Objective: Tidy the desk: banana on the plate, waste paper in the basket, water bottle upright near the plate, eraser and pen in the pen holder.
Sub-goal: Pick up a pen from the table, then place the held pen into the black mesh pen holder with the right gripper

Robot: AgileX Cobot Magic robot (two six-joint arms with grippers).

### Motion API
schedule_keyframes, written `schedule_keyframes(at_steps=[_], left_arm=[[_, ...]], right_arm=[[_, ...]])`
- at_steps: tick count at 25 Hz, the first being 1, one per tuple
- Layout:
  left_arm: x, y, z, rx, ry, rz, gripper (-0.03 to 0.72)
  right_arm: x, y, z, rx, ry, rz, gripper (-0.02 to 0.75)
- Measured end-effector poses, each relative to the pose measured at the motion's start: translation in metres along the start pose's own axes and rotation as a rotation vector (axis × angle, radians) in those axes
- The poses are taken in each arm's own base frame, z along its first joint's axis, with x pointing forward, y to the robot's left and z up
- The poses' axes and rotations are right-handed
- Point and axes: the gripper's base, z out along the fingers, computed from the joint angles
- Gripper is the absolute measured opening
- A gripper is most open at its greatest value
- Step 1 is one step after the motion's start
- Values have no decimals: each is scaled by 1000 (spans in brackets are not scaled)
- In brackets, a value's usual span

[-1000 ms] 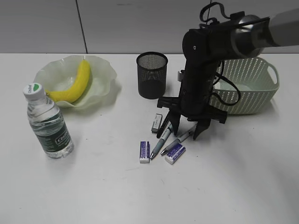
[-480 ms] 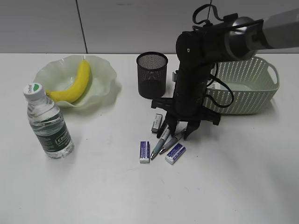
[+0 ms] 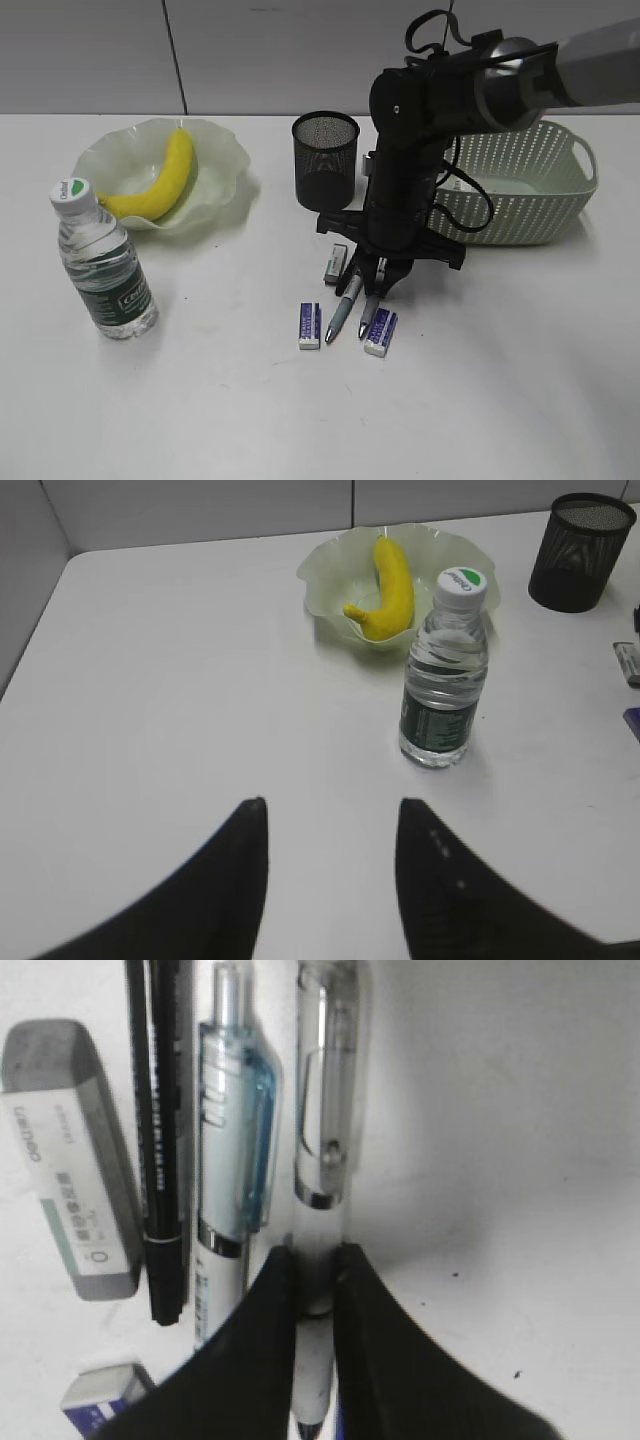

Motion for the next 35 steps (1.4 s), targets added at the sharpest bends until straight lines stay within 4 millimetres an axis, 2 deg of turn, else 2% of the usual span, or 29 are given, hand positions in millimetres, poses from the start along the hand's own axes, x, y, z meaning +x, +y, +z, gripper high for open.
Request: schedule_keyframes(at_steps=[5, 8, 12, 17, 20, 23, 25, 28, 35], left_arm=[[0, 0, 0, 0, 0, 0, 311], [0, 0, 0, 0, 0, 0, 311], [0, 0, 0, 0, 0, 0, 310], [0, 0, 0, 0, 0, 0, 308], [0, 0, 0, 0, 0, 0, 308], [0, 0, 0, 0, 0, 0, 307], [0, 0, 0, 0, 0, 0, 307], [0, 0, 0, 0, 0, 0, 307], [0, 0, 0, 0, 0, 0, 307]], right_arm=[[-1, 0, 0, 3, -5, -4, 88], [-3, -1, -9, 16, -47, -39, 88], [-5, 0, -41, -28, -130, -82, 88], [2, 16, -93, -177, -311, -232, 88], [4, 28, -121, -253, -504, -370, 88], [-3, 38, -139, -307, -721, -516, 87], [-10, 44, -144, -313, -850, -634, 87], [-20, 49, -138, -307, -956, -766, 87], [-51, 45, -101, -358, -997, -822, 85]])
